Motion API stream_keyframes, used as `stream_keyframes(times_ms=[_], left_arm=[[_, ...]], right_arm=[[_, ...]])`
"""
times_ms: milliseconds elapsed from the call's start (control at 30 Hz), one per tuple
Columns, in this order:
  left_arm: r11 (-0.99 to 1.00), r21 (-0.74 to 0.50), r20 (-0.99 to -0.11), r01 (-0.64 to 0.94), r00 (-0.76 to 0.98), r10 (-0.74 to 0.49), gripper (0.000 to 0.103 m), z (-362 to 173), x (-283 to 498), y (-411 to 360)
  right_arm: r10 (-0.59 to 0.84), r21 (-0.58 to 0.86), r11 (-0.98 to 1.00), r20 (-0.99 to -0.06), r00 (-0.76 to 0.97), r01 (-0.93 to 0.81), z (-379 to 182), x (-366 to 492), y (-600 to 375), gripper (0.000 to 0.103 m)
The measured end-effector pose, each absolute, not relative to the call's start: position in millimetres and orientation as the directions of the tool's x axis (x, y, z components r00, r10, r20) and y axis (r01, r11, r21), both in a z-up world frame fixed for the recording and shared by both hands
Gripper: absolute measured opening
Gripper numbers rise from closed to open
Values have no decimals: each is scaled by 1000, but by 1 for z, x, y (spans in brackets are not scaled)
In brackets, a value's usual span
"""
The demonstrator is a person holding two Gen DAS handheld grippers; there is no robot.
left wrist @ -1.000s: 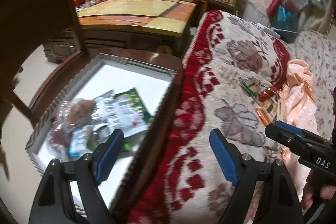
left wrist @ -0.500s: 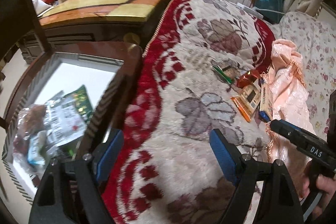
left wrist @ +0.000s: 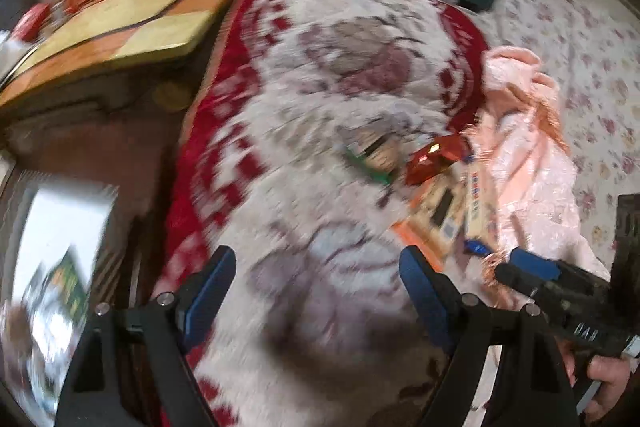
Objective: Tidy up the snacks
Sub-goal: 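Move both tools back toward the snack pile on the blanket, then grasp the blue-edged cracker pack with the right gripper while the left gripper grasps a clear biscuit pack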
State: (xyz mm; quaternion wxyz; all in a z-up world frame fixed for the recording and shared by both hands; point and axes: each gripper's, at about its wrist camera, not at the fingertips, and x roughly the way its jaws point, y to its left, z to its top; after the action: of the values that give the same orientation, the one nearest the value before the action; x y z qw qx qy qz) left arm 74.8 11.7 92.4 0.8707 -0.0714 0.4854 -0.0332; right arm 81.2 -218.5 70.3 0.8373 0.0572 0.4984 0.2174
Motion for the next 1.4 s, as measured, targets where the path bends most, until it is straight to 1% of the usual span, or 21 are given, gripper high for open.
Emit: stream_keyframes(times_ms=[67, 267, 300, 333, 367, 433, 667, 833, 900, 967, 1000, 1067, 1100, 1200, 1233, 1267, 1400], left_arm=[[986, -157, -840, 54, 518, -162, 86, 90, 96, 2], [978, -118, -842, 172, 504, -190, 86, 74, 146, -20], [976, -113, -847, 188, 495, -193, 86, 70, 151, -23], [972, -103, -855, 209, 481, -194, 86, 65, 157, -28], [970, -97, -861, 224, 470, -195, 86, 61, 160, -30], [962, -80, -874, 260, 446, -193, 86, 53, 170, -37], [955, -48, -889, 293, 423, -175, 86, 37, 196, -52], [952, -35, -898, 305, 409, -164, 86, 28, 205, -59], [952, -49, -899, 304, 401, -175, 86, 25, 207, -59], [954, -55, -904, 296, 391, -173, 86, 20, 211, -60], [956, -51, -904, 290, 393, -167, 85, 19, 212, -60], [958, -54, -904, 282, 394, -167, 78, 17, 212, -61], [958, -39, -902, 284, 402, -156, 68, 18, 212, -62], [957, -34, -901, 289, 405, -155, 63, 19, 209, -61], [958, -35, -900, 286, 407, -154, 59, 21, 207, -59], [958, -38, -898, 285, 410, -158, 51, 24, 204, -57], [972, -29, -894, 234, 430, -130, 52, 32, 190, -40]], right_arm=[[427, 324, 898, -805, 411, -298, 69, 83, -223, 58], [426, 352, 904, -799, 424, -244, 63, 94, -241, 58], [429, 361, 903, -795, 429, -234, 62, 95, -244, 59], [430, 371, 903, -791, 434, -218, 61, 98, -247, 63], [431, 379, 903, -788, 440, -204, 61, 100, -249, 65], [435, 396, 900, -780, 449, -184, 61, 104, -253, 65], [371, 355, 926, -801, 470, -128, 56, 128, -253, 66], [278, 264, 960, -838, 470, -98, 46, 151, -248, 66], [269, 262, 962, -849, 455, -79, 39, 157, -250, 66], [292, 294, 954, -851, 437, -64, 29, 165, -252, 66], [302, 303, 950, -849, 433, -68, 27, 168, -253, 66], [315, 312, 946, -841, 441, -82, 24, 170, -253, 63], [318, 311, 946, -835, 449, -90, 23, 169, -253, 62], [329, 304, 944, -827, 455, -129, 26, 162, -248, 58], [330, 302, 944, -825, 459, -135, 28, 160, -247, 57], [333, 304, 942, -822, 462, -139, 30, 158, -246, 57], [345, 313, 938, -810, 475, -147, 38, 148, -247, 57]])
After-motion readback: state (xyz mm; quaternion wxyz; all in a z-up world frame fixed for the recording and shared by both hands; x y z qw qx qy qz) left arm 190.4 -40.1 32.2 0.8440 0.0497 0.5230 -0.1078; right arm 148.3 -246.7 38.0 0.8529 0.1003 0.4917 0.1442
